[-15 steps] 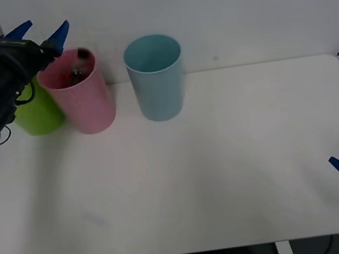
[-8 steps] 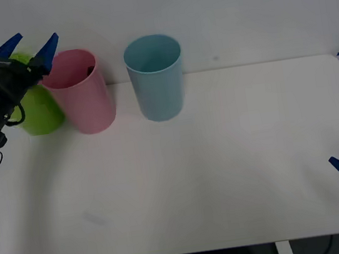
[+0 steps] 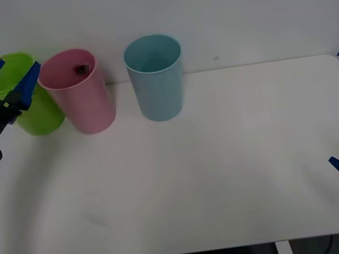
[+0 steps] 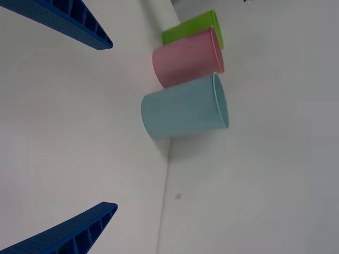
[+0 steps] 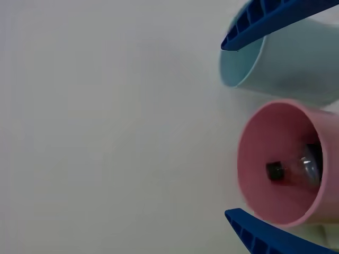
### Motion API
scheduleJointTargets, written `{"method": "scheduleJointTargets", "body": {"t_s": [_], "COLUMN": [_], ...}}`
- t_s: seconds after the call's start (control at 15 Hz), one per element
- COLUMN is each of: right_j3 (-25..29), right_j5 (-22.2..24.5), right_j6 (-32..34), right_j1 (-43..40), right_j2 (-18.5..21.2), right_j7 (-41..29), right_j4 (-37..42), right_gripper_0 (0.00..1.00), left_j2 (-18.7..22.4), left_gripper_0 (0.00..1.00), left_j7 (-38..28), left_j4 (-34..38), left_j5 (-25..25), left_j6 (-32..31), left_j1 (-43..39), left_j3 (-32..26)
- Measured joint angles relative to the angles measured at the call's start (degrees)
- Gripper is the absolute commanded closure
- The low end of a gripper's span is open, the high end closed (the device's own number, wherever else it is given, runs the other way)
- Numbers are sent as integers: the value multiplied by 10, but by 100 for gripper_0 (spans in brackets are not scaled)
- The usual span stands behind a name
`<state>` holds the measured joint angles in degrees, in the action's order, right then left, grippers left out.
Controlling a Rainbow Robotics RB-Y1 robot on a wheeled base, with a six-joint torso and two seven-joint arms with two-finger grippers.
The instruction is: Grasp the object on the table and drop it into the matching bin: aluminum can to the light blue bin, PET bottle to the pink bin.
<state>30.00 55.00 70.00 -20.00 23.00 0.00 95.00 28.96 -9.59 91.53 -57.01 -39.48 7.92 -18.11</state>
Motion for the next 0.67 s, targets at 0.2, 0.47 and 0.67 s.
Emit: {"method": "scheduleJointTargets", "body": {"t_s": [0.2, 0.47, 0.67], "right_j3": [0, 0, 0], "right_j5": [0, 0, 0], "right_j6": [0, 0, 0], "right_j1": [0, 0, 0], "right_j2": [0, 0, 0], "right_j7": [0, 0, 0], "right_j4": [0, 0, 0], "right_gripper_0": [0, 0, 0], "left_j2": [14, 38, 54], "left_gripper_0": [0, 0, 0], "left_j7": [2, 14, 30], "left_j4": [4, 4, 4], "left_j5": [10, 10, 10], "left_j6": [-71, -153, -199], "left_j1": [-44, -103, -150], "left_j3": [-35, -80, -109]}}
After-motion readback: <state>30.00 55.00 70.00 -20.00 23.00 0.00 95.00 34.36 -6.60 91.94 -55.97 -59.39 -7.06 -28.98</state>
